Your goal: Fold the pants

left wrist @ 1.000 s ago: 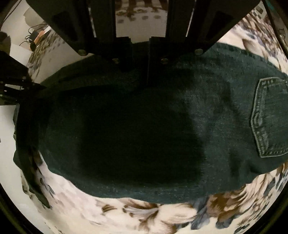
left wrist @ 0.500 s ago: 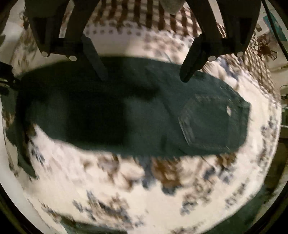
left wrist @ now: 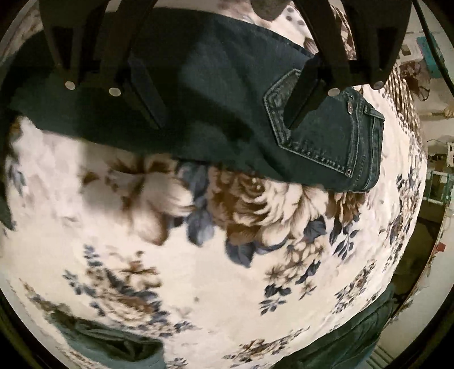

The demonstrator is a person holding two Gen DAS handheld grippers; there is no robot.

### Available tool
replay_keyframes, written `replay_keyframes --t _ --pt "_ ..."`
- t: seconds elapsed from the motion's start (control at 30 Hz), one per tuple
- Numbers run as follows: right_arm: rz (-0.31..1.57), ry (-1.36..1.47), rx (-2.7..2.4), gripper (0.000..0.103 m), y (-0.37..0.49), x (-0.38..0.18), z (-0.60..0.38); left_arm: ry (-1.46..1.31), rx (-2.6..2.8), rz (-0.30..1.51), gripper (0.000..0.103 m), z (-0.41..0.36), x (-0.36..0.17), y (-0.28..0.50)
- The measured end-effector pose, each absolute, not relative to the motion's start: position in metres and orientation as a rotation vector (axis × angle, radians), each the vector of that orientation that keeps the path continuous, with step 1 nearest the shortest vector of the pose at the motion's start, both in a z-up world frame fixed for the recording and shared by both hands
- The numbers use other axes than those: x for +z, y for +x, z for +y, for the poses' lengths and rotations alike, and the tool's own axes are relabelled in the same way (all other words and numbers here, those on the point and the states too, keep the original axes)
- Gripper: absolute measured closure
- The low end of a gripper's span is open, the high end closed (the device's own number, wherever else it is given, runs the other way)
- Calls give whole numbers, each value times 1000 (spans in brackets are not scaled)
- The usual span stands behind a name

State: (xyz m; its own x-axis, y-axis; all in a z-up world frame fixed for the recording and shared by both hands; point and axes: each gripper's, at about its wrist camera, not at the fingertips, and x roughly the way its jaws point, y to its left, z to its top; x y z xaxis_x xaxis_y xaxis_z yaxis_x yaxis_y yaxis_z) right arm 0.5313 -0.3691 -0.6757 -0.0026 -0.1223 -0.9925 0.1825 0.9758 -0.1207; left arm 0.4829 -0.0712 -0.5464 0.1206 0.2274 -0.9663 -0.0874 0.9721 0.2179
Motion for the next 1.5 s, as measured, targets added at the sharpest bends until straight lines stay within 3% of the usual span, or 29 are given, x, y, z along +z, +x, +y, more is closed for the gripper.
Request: replay_keyframes --t 0.17,0.3,0.37,0.4,0.43,0.47,0.53,0.73,0.97,1.07,1.33,1.43,1.5 --pt "1563 66 -320 6 583 -707 -386 96 250 1482 18 -60 -565 478" --pt "1619 0 -351 19 605 -736 -381 103 252 1493 18 -58 -570 474" --pt "1626 -14 -357 37 607 -742 -381 106 247 1495 18 -58 -571 471" --pt "1607 -14 -373 55 605 -740 -384 109 245 1495 18 -58 -571 470" --pt "1583 -10 -388 83 603 -736 -387 110 243 1497 18 -59 -571 470" --pt "1532 23 -405 92 597 -724 -395 105 237 1500 18 -59 -570 468" --pt "1459 105 -420 97 582 -702 -411 91 226 1497 18 -61 -566 464" --pt "1308 351 -622 98 473 -641 -506 36 168 1496 18 -77 -560 444" --pt "1332 790 -744 98 364 -720 -596 38 139 1523 18 -105 -571 432" --pt "1292 803 -736 98 361 -731 -600 59 139 1521 18 -109 -568 430" --pt "936 720 -561 98 386 -647 -592 74 137 1482 18 -106 -544 423" --pt "981 734 -572 98 391 -665 -609 91 146 1475 18 -106 -541 421" --pt "1113 769 -631 98 393 -703 -623 112 158 1460 18 -110 -540 419"
